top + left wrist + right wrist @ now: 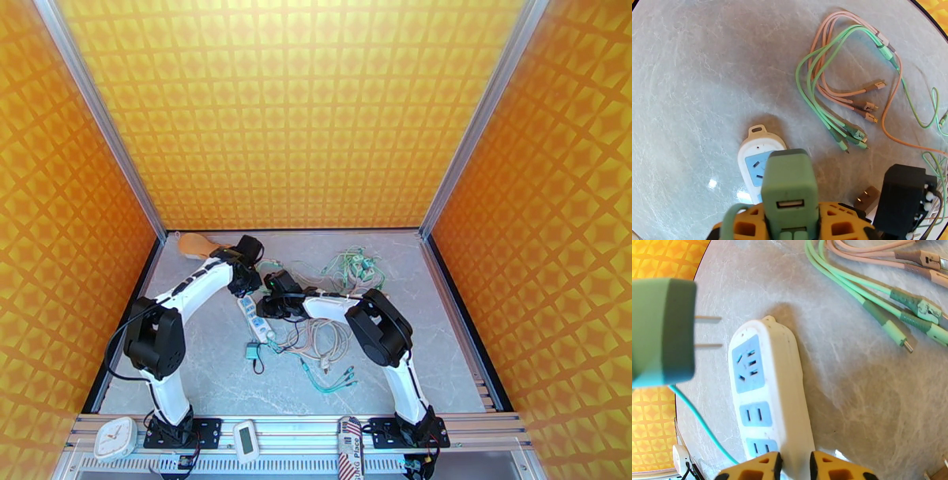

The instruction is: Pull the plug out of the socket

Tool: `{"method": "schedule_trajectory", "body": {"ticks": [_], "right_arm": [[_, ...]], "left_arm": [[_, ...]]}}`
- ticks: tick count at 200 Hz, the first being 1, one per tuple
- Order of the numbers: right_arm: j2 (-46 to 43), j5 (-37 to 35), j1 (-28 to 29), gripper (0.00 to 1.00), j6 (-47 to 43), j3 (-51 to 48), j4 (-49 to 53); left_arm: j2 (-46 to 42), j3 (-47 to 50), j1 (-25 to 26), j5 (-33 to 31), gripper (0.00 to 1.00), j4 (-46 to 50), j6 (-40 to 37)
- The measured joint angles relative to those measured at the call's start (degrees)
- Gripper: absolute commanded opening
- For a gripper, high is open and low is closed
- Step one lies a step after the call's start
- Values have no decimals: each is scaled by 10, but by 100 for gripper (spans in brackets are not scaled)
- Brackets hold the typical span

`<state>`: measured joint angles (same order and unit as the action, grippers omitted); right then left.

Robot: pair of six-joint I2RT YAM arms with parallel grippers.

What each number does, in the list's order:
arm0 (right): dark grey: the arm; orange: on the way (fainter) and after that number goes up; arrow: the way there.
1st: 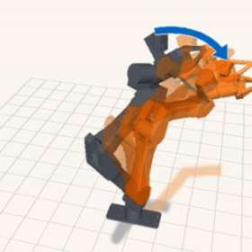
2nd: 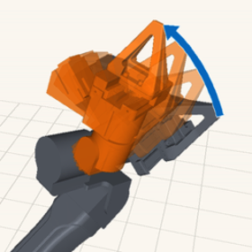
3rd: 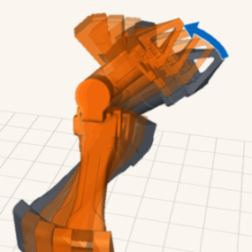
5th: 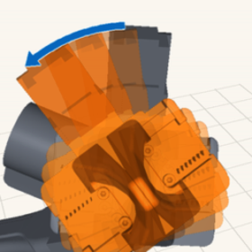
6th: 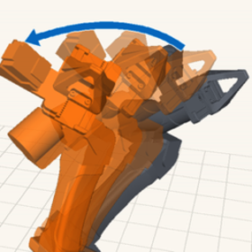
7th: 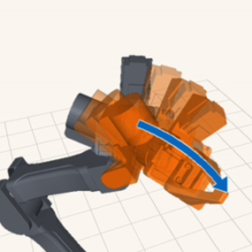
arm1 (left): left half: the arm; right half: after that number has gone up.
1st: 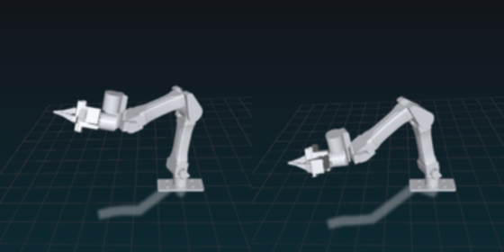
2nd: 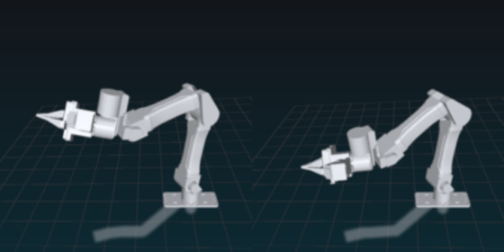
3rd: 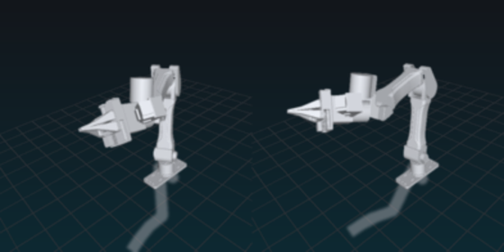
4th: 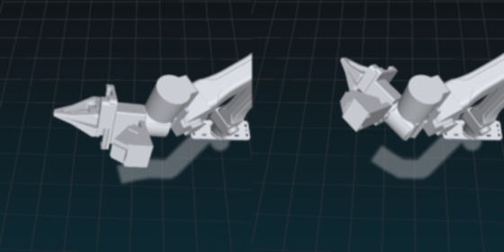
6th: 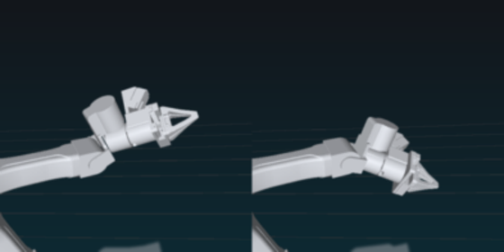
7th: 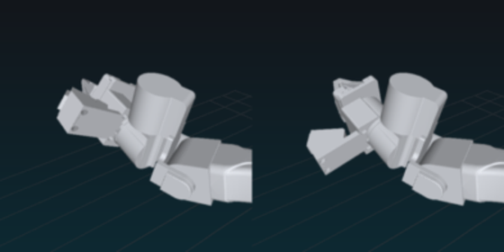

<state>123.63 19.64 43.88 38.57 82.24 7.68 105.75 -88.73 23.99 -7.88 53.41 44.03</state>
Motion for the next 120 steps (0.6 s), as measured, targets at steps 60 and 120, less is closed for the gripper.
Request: {"method": "schedule_trajectory", "body": {"ticks": [60,120], "right_arm": [[-5,-22,1,37,-7,18,45],[-90,-77,1,65,-26,19,111]], "left_arm": [[-86,77,-22,1,26,-10,-2],[-209,256,-71,53,27,-98,25]]}}
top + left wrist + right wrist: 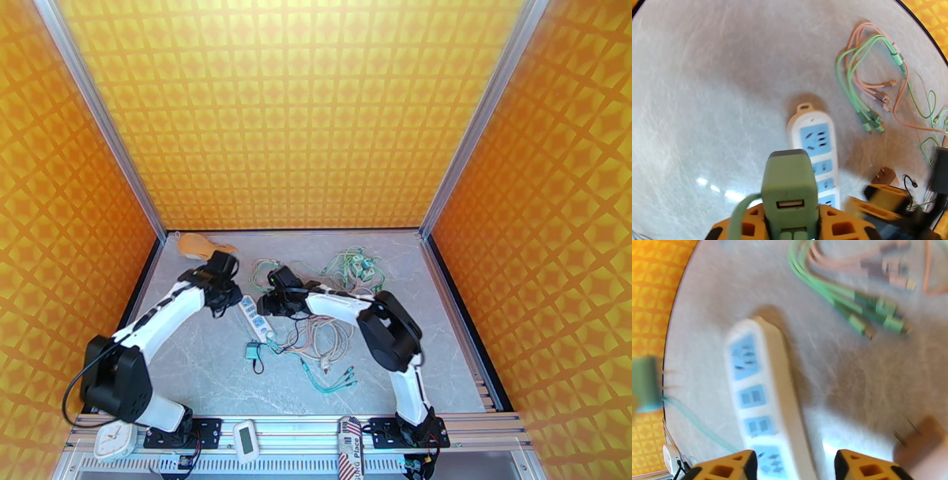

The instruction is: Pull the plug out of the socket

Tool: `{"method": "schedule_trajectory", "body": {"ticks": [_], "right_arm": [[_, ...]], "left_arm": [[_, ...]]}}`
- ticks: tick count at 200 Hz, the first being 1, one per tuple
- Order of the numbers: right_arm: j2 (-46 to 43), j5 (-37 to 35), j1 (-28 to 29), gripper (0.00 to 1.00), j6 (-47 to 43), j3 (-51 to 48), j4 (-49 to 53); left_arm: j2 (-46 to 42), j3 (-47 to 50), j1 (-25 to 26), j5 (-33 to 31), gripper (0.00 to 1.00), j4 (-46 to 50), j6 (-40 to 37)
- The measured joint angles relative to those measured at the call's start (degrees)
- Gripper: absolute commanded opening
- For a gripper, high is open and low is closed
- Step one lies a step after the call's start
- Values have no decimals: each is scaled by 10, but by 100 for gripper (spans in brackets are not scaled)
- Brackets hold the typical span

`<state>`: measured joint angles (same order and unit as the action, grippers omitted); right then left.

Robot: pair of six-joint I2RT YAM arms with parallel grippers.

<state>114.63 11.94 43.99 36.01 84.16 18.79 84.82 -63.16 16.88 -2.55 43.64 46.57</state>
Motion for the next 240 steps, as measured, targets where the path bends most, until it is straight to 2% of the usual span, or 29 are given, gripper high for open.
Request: {"method": "schedule_trajectory", "body": {"ticks": [11,36,66,95,114,129,144,172,205,240], "right_arm": [[-30,-13,0,66,-3,-1,-1],[-111,-54,0,74,-9,-24,-6],[-188,-109,0,87,-16,-70,-7],[-240,-175,-2,98,-22,-126,1],[-275,-216,-5,99,-24,-163,12],[-305,-247,-11,98,-25,-189,19],[-337,-274,-18,99,-25,-213,30],[-381,-325,-31,98,-27,-236,49],[-411,-374,-40,98,-30,-251,74],[-427,-390,-64,99,-31,-264,95]], "left_arm": [[-14,37,-16,16,27,-22,9],[-45,111,-46,50,27,-69,32],[-65,166,-66,84,28,-130,51],[-74,221,-82,125,34,-212,69],[-74,250,-87,148,38,-251,79],[-74,257,-87,159,47,-267,83],[-76,257,-87,167,76,-282,86],[-90,256,-87,175,100,-289,86],[-106,238,-87,178,99,-270,67],[-119,182,-87,178,99,-234,32]]}}
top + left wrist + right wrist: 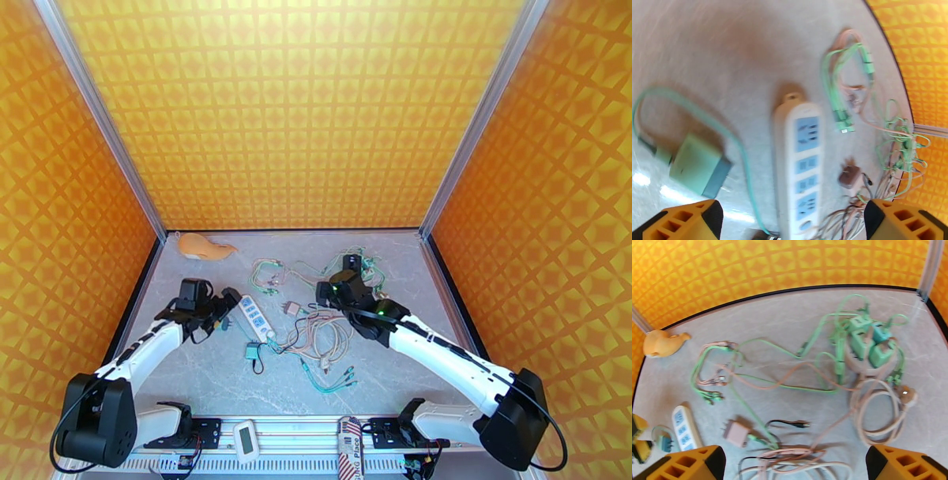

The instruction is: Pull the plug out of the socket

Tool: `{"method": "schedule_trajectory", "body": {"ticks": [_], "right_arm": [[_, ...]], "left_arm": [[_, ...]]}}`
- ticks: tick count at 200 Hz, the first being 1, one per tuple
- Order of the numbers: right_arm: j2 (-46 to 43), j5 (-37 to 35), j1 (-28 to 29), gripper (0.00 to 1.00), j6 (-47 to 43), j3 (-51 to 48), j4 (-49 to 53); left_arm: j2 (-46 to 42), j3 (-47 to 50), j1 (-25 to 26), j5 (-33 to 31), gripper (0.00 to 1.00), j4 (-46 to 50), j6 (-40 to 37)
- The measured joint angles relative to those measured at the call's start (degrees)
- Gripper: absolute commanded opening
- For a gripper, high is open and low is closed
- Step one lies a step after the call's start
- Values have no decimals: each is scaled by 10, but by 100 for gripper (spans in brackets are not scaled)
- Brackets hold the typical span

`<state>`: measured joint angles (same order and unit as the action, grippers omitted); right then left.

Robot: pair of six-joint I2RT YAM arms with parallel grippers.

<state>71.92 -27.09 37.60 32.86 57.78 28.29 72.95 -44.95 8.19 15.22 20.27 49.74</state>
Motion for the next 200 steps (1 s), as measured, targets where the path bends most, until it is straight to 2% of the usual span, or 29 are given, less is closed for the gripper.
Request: {"method": "schedule_trajectory", "body": {"ticks": [47,79,110,153,178,200], "right_arm": [[2,12,-73,98,-2,-9,14],[22,35,-139,98,-7,-7,18],[72,64,-202,91,-13,15,32],[165,118,-257,84,-21,97,39],[221,140,-278,84,-21,163,41],[272,165,-301,79,-23,230,45]], "left_arm": [[-5,-63,26,0,99,27,-46],[6,-104,90,-2,99,39,-73],[36,-140,151,-5,99,48,-95],[68,-152,193,-9,99,57,-113],[76,-152,200,-10,99,63,-118],[78,-152,200,-12,99,66,-124]]}}
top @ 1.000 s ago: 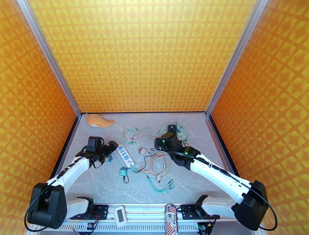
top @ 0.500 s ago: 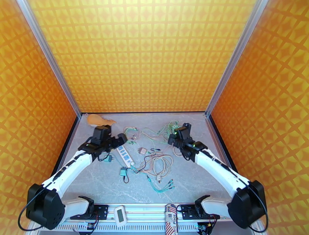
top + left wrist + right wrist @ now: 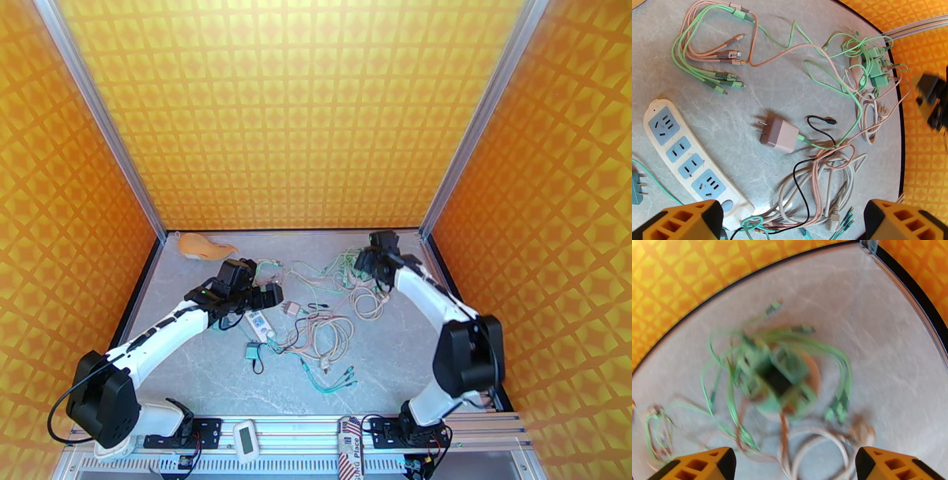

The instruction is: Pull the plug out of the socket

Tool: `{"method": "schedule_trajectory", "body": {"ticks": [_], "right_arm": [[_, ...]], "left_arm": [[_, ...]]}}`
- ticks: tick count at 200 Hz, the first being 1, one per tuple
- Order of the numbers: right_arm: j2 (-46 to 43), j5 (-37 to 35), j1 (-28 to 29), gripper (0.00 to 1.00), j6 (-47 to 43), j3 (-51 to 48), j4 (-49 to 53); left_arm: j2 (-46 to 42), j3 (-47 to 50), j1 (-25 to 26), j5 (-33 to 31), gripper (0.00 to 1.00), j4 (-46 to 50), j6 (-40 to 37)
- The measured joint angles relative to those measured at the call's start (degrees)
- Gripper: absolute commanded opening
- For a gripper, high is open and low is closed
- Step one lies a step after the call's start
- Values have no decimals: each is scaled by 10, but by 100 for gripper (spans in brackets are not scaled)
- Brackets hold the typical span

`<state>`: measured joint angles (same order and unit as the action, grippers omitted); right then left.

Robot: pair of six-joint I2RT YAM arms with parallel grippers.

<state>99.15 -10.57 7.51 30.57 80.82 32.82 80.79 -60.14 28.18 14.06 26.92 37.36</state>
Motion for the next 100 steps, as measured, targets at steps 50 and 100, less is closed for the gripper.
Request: {"method": "schedule_trajectory", "body": {"ticks": [50,100], "right_arm": [[133,77,-68,81,3,150,15],[248,177,-91,83,5,253,31]], "left_arm": [[5,-5,0,-4,99,14,-10],[14,-18,0,-12,99,31,-20]]}}
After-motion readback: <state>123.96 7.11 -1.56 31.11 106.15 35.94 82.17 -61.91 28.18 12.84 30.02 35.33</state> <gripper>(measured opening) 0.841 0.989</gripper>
